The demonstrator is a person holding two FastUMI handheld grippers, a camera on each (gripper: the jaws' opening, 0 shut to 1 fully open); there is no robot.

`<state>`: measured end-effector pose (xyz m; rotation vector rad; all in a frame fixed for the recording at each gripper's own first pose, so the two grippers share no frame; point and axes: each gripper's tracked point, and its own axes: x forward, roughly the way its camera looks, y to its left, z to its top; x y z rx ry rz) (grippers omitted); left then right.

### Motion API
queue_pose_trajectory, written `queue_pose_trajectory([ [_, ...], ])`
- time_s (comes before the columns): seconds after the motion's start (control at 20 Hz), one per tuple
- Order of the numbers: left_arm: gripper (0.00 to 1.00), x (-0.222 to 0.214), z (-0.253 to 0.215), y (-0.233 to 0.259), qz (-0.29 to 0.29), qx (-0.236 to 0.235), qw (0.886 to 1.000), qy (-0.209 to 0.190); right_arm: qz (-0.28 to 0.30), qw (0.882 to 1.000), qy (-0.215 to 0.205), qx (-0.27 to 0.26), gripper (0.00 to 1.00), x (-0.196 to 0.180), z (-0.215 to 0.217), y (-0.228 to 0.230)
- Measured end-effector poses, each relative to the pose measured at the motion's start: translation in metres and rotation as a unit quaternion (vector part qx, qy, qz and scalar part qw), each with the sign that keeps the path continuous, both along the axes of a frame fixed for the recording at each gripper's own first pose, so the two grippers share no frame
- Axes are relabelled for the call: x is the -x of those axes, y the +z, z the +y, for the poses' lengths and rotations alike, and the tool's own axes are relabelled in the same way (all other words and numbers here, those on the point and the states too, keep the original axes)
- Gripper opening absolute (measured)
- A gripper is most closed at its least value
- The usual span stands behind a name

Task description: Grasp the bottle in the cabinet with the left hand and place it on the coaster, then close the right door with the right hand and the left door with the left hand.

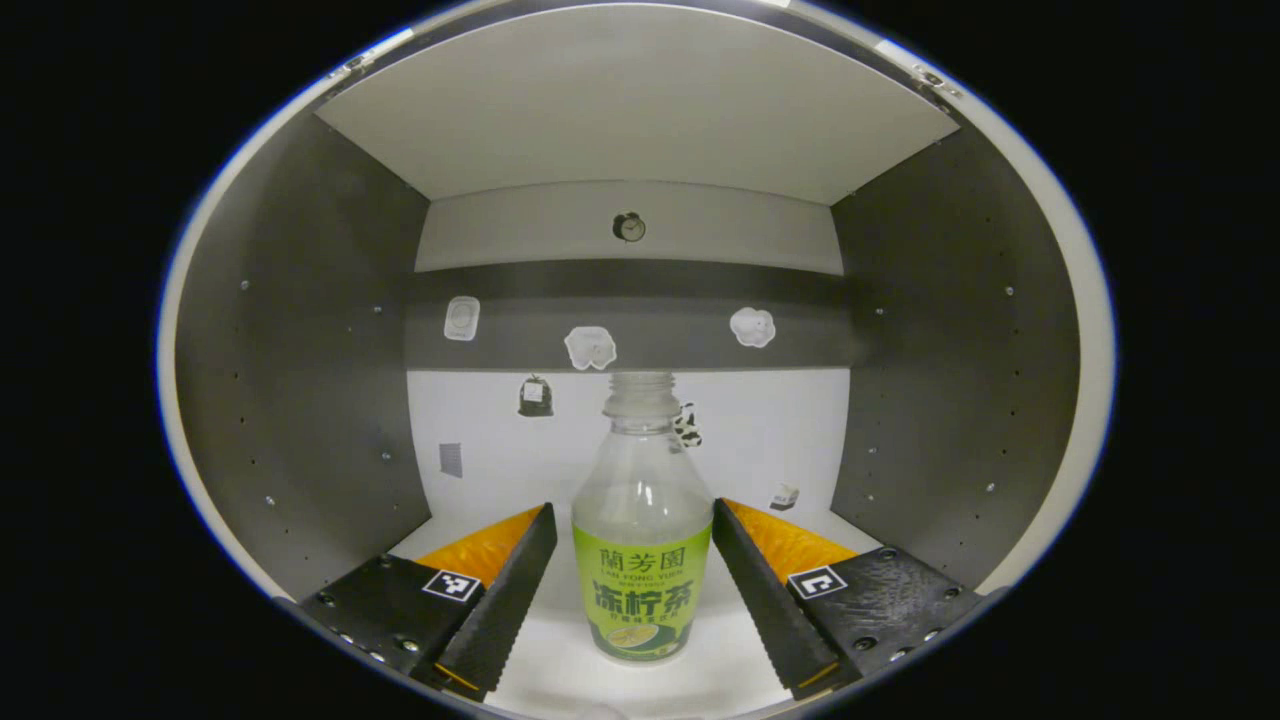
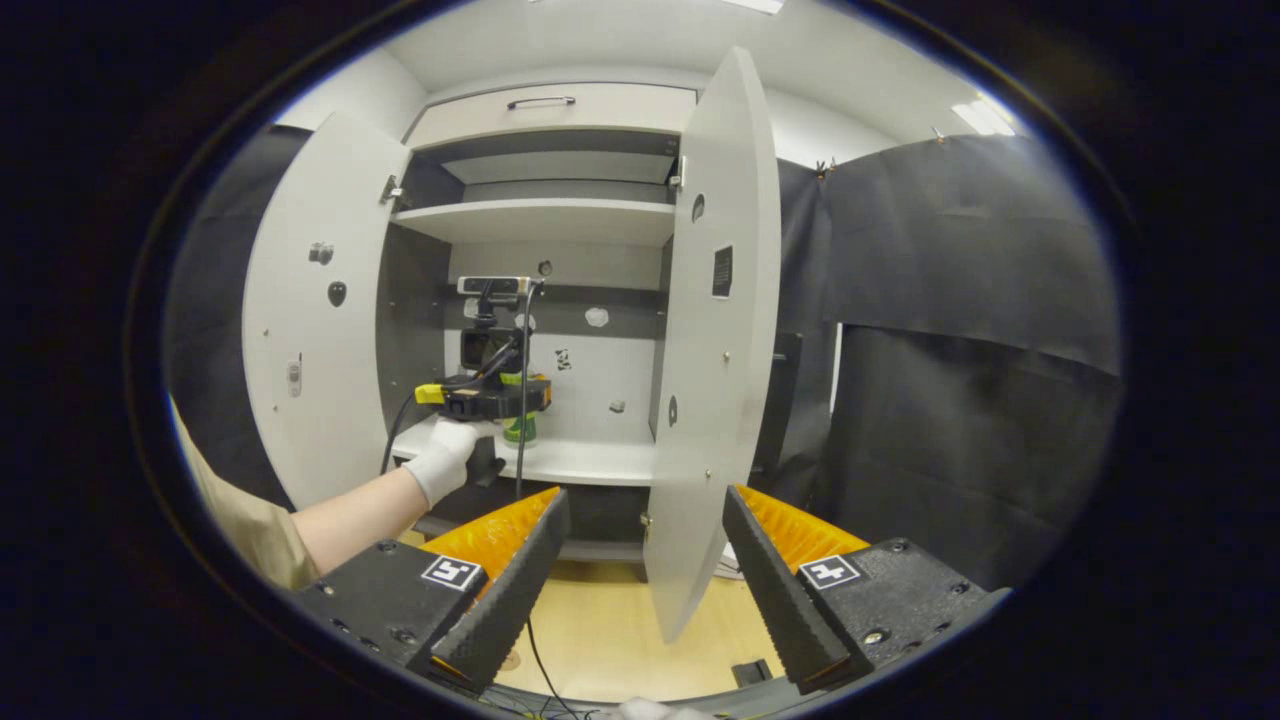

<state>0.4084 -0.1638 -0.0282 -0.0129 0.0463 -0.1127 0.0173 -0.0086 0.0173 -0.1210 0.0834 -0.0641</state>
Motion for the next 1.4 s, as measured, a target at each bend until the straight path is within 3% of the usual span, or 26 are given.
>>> queue_pose_trajectory([
  [0.05, 0.95, -0.002, 0.000, 0.000, 0.000, -0.003, 1.000, 0.000, -0.002, 1.000, -0.002, 0.000, 1.00, 0.000, 0.000, 0.001],
  [0.2, 0.77, -0.006, 0.003, -0.003, 0.004, -0.008, 1.000, 0.004, -0.007, 1.000, 0.002, 0.002, 1.00, 0.002, 0.002, 0.004],
  [0.25, 0.76, 0.000, 0.004, -0.001, 0.006, -0.008, 1.000, 0.002, -0.009, 1.000, 0.002, 0.003, 1.00, 0.003, 0.002, 0.005],
  [0.4, 0.80, 0.020, 0.007, 0.017, -0.012, -0.007, 1.000, -0.011, -0.013, 1.000, 0.004, -0.002, 1.00, 0.004, 0.003, 0.006],
  [0.5, 0.76, 0.043, 0.011, 0.033, -0.027, -0.004, 0.999, -0.023, -0.012, 1.000, 0.008, -0.010, 1.00, 0.003, 0.005, 0.004],
  [0.9, 0.77, 0.159, 0.030, 0.066, -0.074, -0.006, 0.995, -0.062, 0.001, 0.999, 0.014, -0.033, 1.00, 0.005, 0.006, -0.016],
  [1.15, 0.80, 0.229, 0.038, 0.043, -0.073, 0.007, 0.994, -0.083, 0.012, 0.999, 0.011, -0.038, 1.00, 0.011, 0.003, -0.029],
  [1.4, 0.75, 0.286, 0.043, -0.010, -0.061, 0.009, 0.993, -0.099, 0.018, 0.999, 0.010, -0.039, 1.00, 0.020, 0.000, -0.034],
])
